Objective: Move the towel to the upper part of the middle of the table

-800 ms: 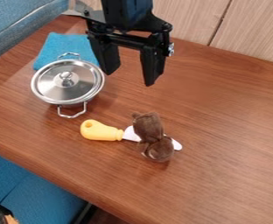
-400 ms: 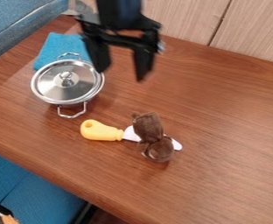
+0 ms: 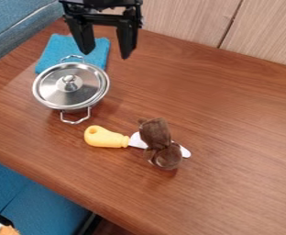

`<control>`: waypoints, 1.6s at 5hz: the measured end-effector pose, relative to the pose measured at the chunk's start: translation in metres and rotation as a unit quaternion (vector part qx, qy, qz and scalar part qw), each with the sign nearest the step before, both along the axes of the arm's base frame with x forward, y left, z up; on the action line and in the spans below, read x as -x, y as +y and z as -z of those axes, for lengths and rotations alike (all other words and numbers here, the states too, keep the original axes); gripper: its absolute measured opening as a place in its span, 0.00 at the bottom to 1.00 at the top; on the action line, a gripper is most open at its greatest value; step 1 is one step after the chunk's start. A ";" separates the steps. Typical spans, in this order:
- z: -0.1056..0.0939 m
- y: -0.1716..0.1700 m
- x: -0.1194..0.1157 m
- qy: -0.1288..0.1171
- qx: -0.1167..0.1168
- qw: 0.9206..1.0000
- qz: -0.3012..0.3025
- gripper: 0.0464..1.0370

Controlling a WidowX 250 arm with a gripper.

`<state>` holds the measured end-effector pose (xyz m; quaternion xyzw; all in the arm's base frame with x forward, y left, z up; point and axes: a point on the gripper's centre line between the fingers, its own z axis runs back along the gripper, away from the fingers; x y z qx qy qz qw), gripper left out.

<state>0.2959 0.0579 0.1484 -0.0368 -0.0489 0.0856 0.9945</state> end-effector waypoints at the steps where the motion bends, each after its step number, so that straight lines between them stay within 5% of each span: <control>1: 0.004 0.043 -0.019 0.006 -0.012 0.998 -0.058 0.96; 3: 0.007 0.087 -0.042 0.005 -0.045 0.993 -0.110 0.96; 6: 0.058 0.108 -0.058 0.035 -0.051 0.990 -0.123 0.96; 8: 0.068 0.114 -0.060 0.020 -0.068 0.989 -0.133 0.96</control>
